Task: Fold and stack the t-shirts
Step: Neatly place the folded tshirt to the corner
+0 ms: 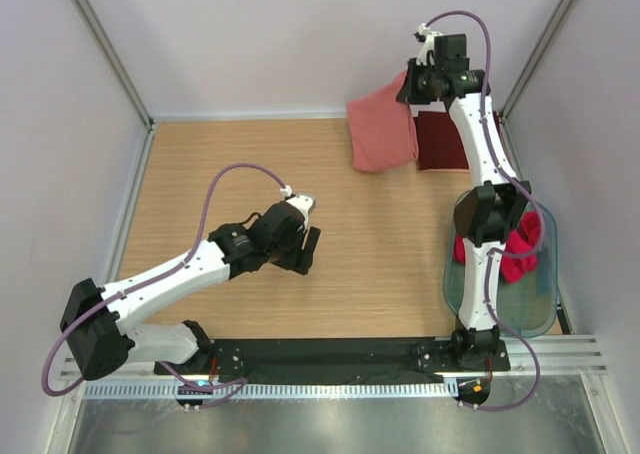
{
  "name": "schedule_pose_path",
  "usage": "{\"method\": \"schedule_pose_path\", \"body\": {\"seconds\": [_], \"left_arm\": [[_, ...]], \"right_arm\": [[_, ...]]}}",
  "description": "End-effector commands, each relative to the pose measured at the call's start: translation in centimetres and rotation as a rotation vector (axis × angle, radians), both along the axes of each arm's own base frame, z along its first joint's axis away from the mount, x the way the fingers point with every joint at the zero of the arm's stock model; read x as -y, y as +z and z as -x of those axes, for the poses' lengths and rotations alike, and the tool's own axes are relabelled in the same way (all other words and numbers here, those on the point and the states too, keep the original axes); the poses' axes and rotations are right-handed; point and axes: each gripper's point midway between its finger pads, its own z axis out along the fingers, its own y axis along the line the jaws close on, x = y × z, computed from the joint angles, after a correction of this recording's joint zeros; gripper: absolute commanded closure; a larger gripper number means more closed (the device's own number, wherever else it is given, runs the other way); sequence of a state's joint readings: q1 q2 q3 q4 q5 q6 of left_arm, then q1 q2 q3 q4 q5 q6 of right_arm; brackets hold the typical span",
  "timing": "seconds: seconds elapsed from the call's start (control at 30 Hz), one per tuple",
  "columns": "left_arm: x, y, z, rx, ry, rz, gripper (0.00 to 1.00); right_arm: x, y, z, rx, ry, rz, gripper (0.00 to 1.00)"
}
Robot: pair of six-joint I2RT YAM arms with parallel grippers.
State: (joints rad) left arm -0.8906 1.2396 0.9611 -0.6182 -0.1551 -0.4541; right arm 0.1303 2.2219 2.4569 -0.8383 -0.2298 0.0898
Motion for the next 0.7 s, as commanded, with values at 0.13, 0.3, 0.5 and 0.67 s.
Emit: {"method": "schedule_pose_path", "body": {"seconds": [0.13,0.3,0.5,0.67], "left_arm": [[0.4,1.3,0.1,0.009,0.003,0.059,0.3],[0.5,0.6,0.6,-0.021,-0.005,0.062,0.3],[1.0,0.4,0.5,-0.035,-0.018,0.059,0.3],[1.5,0.3,0.4,-0.043,-0.037,0.056,0.3]], "right_arm": [[5.2,4.9,-1.5,0.154,-0.064,-0.026,0.99],[6.3,3.9,-2.1,0.147,-0.052,0.012,0.99],[9.4,3.1,-2.2,0.122,-0.082,0.039,0.99],[11.0,3.3,-2.1,0.123,-0.111,0.042,0.99]]}}
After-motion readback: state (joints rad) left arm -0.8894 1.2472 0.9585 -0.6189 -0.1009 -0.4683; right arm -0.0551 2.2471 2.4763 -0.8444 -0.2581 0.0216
